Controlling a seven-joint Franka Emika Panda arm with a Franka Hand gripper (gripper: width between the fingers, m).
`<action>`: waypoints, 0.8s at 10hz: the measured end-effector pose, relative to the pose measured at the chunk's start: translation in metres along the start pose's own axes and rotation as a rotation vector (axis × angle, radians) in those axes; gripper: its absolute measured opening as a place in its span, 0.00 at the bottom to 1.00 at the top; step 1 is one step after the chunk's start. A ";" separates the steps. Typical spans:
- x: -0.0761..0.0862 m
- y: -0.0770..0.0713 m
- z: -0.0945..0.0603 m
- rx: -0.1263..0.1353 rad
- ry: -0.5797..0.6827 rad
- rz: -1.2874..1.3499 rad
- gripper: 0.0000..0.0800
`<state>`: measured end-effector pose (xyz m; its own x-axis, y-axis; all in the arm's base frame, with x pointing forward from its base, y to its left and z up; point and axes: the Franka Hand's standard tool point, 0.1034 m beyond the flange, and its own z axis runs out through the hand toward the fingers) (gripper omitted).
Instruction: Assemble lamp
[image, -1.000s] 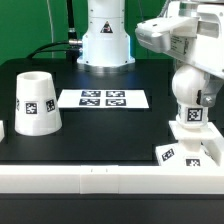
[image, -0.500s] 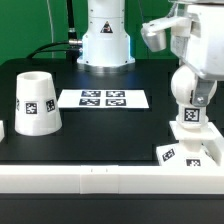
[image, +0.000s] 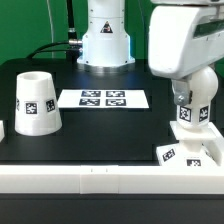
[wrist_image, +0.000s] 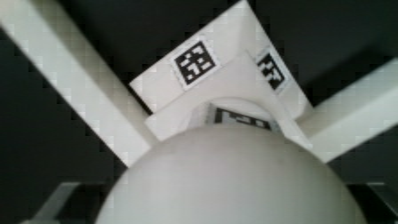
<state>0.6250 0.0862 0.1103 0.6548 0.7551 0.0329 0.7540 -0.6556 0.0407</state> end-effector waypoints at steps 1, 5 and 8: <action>-0.001 -0.001 0.001 0.016 -0.006 0.075 0.72; 0.000 0.001 0.000 0.026 0.001 0.370 0.72; 0.000 0.001 0.000 0.026 -0.001 0.533 0.72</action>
Offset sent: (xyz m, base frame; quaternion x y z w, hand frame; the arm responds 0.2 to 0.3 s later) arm 0.0000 0.0000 0.0000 0.0000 0.0000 0.1938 0.9810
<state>0.6258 0.0859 0.1100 0.9474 0.3174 0.0410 0.3179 -0.9481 -0.0064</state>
